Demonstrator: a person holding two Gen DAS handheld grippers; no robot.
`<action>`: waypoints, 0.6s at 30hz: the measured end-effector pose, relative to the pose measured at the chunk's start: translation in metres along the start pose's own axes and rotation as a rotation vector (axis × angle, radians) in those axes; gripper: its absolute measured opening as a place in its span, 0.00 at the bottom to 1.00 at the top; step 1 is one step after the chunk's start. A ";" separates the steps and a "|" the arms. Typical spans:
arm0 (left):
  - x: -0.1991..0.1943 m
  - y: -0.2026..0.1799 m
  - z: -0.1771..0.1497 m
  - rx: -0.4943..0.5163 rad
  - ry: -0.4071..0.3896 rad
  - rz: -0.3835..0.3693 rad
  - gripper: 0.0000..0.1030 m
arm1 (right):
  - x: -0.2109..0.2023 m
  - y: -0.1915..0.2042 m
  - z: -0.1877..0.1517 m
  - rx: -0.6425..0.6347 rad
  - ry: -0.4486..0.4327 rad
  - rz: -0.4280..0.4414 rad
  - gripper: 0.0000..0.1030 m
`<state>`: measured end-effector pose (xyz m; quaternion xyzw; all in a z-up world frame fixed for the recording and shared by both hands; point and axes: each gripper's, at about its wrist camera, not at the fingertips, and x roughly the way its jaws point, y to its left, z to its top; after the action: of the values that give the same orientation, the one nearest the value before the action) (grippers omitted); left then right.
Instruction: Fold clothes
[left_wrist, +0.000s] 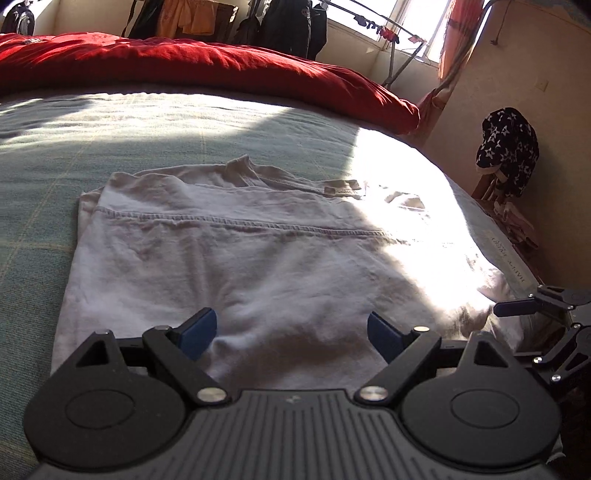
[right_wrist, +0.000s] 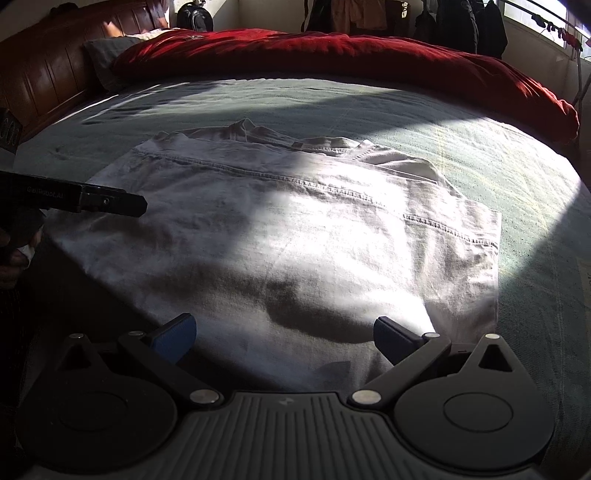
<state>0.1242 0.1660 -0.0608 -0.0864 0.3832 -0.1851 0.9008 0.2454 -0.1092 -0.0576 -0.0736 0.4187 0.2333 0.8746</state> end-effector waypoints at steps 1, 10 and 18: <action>-0.004 -0.001 0.002 0.008 -0.005 0.005 0.86 | 0.002 -0.001 0.001 0.004 0.002 0.001 1.00; -0.003 -0.001 0.029 0.047 -0.044 0.092 0.87 | 0.013 0.000 0.028 -0.005 -0.032 0.004 1.00; 0.001 0.020 0.009 0.027 -0.015 0.242 0.87 | 0.037 0.004 0.051 -0.030 -0.016 -0.025 1.00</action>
<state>0.1371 0.1839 -0.0611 -0.0291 0.3814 -0.0796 0.9205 0.2993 -0.0758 -0.0534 -0.0903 0.4069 0.2290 0.8797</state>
